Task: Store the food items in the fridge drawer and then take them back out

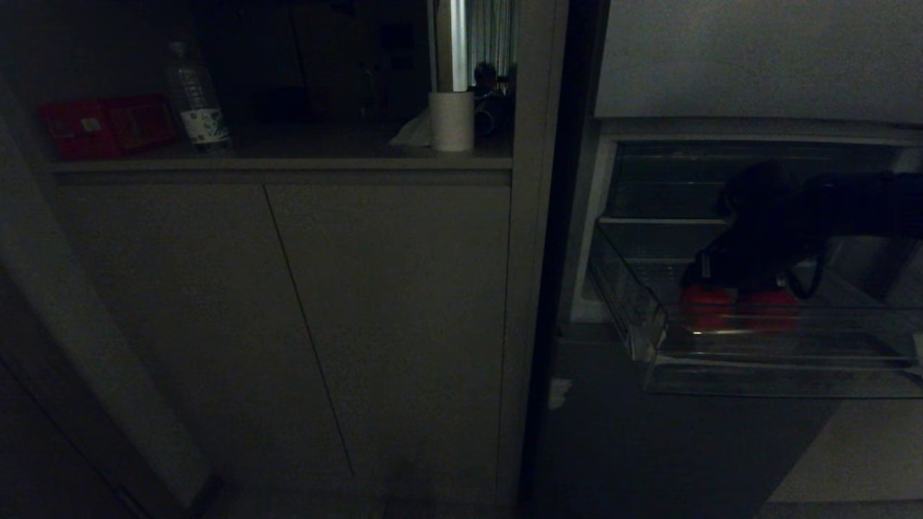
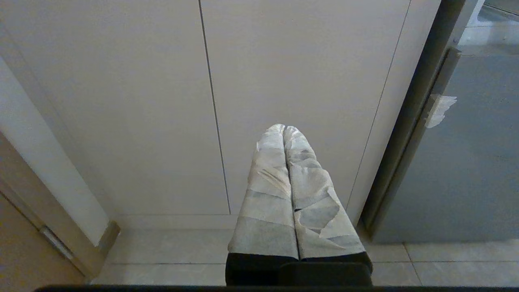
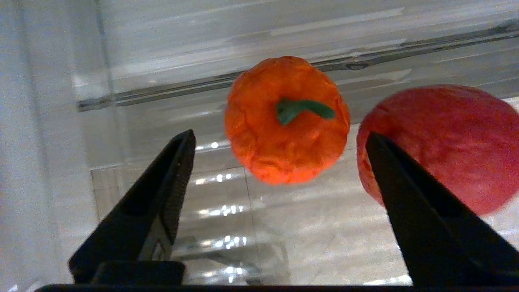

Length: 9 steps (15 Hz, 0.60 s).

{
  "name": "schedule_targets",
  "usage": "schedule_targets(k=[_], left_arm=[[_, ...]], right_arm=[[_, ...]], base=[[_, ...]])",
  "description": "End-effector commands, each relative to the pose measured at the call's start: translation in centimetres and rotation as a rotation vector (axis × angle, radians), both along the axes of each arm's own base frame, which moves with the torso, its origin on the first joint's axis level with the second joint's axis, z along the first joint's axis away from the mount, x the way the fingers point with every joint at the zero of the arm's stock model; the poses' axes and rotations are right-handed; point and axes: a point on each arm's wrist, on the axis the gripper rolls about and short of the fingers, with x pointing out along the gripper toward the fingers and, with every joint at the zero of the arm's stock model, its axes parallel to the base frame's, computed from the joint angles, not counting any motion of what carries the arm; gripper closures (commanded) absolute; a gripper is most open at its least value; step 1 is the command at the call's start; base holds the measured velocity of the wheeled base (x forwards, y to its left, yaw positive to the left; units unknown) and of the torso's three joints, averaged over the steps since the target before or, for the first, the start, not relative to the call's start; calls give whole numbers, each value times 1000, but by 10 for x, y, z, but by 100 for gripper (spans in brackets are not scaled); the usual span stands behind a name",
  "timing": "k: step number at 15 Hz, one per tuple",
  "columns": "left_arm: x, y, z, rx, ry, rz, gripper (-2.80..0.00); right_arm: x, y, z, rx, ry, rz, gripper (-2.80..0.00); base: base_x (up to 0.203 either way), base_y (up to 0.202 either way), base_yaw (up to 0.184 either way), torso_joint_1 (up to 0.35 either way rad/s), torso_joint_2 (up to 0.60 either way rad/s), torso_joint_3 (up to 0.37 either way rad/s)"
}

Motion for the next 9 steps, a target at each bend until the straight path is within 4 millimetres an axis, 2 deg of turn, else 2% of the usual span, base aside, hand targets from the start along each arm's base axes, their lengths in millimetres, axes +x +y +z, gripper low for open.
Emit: schedule_targets(k=[1,9], left_arm=[[0,0,0,0,0,1,0],[0,0,0,0,0,1,0]], right_arm=[[9,0,-16,-1,33,-1,-280],[22,0,-36,-4,35,-2,-280]], base=[[0,0,0,0,0,0],[0,0,0,0,0,0]])
